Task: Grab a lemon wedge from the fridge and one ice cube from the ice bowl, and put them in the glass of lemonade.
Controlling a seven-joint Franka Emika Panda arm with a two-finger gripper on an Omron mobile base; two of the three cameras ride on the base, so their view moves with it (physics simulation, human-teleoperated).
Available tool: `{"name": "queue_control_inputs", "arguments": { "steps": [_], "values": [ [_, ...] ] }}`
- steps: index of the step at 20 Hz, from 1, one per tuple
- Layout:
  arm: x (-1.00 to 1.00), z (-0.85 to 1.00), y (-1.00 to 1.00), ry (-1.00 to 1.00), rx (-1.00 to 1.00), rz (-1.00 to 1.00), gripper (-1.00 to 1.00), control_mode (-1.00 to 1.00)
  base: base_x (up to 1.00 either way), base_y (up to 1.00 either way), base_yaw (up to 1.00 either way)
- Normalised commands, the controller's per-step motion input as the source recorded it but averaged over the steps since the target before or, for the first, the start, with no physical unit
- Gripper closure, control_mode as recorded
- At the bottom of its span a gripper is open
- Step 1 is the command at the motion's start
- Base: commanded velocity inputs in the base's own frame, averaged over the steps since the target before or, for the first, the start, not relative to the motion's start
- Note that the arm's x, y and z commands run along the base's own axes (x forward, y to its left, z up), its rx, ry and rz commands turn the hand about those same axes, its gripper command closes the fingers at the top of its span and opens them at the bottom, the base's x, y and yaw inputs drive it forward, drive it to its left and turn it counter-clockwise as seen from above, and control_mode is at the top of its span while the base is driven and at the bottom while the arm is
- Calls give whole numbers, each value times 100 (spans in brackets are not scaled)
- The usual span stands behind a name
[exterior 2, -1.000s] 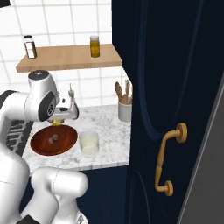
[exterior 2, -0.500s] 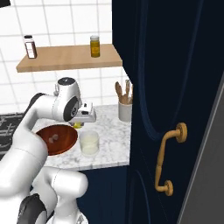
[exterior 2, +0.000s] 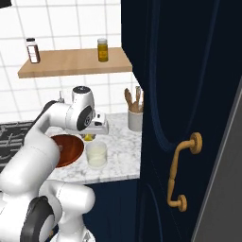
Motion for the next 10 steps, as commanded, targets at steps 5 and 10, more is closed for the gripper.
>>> {"name": "queue_control_inputs", "arguments": {
  "steps": [5, 10],
  "values": [
    [14, -10, 0, 0, 0, 0, 100, -100, 0, 0, 0],
    [16, -1, -5, 0, 0, 0, 100, -100, 0, 0, 0]
  ]
}}
